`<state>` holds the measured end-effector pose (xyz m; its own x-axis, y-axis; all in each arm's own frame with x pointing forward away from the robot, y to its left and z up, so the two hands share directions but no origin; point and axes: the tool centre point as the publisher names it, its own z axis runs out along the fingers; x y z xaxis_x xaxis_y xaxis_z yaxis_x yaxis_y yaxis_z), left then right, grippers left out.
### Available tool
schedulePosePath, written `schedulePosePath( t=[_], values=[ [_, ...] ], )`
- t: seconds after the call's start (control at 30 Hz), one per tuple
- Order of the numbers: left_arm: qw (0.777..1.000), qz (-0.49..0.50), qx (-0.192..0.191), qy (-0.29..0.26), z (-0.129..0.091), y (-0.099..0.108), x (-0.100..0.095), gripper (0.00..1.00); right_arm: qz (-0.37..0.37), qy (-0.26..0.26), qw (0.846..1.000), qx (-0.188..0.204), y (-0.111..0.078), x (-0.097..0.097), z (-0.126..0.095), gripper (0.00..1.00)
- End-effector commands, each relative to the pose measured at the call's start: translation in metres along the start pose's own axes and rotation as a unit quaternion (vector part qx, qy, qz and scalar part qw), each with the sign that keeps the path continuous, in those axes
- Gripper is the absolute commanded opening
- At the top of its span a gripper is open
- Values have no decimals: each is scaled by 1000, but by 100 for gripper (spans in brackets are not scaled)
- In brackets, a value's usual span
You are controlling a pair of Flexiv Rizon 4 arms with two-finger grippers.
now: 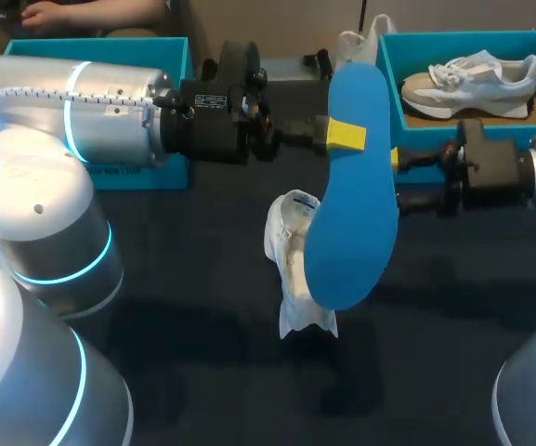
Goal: Take the shoe out of the shoebox, open the shoe tongue, remove and reinsert the insole, then place the shoe into the shoebox
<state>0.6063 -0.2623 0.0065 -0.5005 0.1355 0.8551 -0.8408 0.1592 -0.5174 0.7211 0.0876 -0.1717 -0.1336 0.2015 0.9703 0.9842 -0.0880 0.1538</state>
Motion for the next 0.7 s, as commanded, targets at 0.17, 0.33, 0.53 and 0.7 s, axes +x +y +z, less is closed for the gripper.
schedulePosePath(
  t=[0.17, 0.33, 0.53, 0.7],
  values=[
    [1000, 0, 0, -1, 1, 0, 0, 0, -1, -1, 1000, -1, 0, 1, 3, 100],
    [993, 115, -16, -17, -14, 3, -13, 0, -1, -1, 1000, -1, 0, 1, 3, 100],
    [972, 232, -19, -10, -27, 7, -24, 0, -1, -1, 1000, -1, 0, 1, 3, 100],
    [936, 347, -50, -15, -36, 12, -33, 0, -1, -1, 1000, -1, 0, 1, 3, 100]
  ],
)
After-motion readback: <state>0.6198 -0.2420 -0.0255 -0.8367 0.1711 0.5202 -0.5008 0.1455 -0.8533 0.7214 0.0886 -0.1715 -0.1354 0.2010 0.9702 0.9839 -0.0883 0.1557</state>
